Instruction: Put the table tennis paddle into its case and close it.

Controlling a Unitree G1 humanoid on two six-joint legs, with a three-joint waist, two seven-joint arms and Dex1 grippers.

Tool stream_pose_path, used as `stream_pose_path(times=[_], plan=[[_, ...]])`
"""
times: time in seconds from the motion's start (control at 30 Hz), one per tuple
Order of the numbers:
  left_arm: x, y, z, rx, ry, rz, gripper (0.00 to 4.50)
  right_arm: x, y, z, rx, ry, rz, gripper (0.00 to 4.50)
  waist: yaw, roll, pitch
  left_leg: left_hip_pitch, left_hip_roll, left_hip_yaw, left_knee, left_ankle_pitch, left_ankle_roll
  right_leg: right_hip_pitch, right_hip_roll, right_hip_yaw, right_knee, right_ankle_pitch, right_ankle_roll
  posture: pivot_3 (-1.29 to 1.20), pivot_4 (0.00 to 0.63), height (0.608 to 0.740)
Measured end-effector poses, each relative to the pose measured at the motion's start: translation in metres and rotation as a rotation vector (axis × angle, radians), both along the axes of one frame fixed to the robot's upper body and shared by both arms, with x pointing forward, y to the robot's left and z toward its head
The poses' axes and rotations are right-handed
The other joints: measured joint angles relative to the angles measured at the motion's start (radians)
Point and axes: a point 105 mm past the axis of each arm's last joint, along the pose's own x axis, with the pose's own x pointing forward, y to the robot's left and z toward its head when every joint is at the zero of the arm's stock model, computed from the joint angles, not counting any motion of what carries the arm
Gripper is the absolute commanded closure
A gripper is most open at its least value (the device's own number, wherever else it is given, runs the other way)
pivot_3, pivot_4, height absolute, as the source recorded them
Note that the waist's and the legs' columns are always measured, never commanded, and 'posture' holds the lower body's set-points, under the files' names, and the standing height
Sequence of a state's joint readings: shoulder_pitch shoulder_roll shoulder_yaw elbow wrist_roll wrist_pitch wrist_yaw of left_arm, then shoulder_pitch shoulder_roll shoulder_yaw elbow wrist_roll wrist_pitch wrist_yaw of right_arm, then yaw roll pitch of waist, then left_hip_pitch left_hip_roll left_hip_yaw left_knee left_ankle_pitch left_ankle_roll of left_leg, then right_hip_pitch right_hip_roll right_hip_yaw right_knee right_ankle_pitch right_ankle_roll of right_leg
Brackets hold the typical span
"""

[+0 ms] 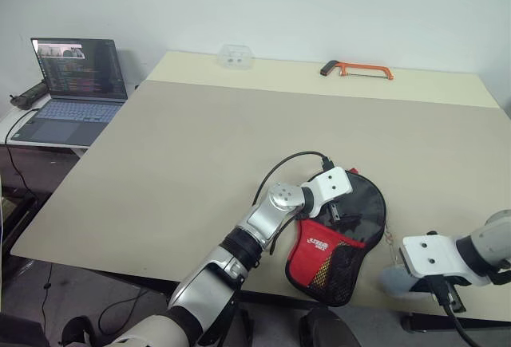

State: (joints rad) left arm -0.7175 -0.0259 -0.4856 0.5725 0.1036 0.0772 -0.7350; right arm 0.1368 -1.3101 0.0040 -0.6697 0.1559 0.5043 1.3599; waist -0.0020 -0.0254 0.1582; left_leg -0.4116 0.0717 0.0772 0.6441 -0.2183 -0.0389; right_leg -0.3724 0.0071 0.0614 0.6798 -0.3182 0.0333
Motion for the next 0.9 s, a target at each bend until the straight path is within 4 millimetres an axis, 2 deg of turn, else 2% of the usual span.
stream_pose_path(times=[0.17, 0.9], plan=[[0.000, 0.000, 0.000, 0.002, -0.001, 0.000, 0.00, -0.011, 0.010, -0.001, 0.019, 0.041, 0.053, 4.15, 0.000, -0.001, 0.000, 0.000, 0.000, 0.000, 0.000, 0.000, 0.000, 0.000, 0.000, 0.000, 0.000, 0.000, 0.000, 0.00, 0.150, 0.740], [0.000, 0.000, -0.001, 0.009, -0.004, -0.002, 0.00, -0.044, 0.024, -0.007, 0.024, 0.144, 0.155, 4.16, -0.001, -0.004, -0.002, 0.000, 0.000, -0.002, 0.000, 0.000, 0.000, 0.000, 0.000, -0.001, 0.000, 0.000, 0.000, 0.00, 0.150, 0.740]])
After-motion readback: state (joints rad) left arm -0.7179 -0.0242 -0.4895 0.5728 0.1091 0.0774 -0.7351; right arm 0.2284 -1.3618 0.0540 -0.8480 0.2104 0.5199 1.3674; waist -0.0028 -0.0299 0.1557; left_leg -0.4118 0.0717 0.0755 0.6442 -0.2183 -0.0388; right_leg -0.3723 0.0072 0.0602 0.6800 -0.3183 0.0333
